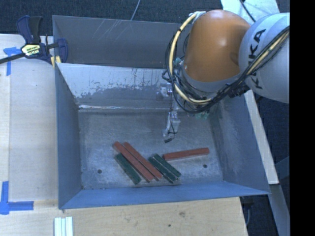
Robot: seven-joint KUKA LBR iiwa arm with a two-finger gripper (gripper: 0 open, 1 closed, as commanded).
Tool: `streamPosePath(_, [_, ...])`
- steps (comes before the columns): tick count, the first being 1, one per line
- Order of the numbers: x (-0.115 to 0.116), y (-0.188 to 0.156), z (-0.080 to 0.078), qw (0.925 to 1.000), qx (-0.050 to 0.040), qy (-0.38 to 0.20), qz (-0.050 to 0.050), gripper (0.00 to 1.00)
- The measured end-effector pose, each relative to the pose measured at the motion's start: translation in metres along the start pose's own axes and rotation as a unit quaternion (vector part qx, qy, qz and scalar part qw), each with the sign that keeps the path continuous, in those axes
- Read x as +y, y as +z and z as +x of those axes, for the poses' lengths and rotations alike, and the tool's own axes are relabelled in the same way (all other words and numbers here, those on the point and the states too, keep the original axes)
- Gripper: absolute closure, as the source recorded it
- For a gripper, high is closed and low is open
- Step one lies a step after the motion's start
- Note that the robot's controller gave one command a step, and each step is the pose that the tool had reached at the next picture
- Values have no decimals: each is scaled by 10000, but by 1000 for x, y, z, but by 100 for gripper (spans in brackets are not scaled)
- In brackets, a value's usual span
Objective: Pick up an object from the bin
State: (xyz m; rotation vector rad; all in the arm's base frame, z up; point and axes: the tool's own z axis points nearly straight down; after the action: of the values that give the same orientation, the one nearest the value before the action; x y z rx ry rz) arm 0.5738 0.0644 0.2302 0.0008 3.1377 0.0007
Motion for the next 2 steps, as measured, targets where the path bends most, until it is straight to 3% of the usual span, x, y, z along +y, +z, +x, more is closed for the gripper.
streamPosePath(1, [-43, 66, 25, 9999, -18, -108, 1, 0])
streamPosePath(2, [-100, 68, 83, 9993, 30, -380, 13, 0])
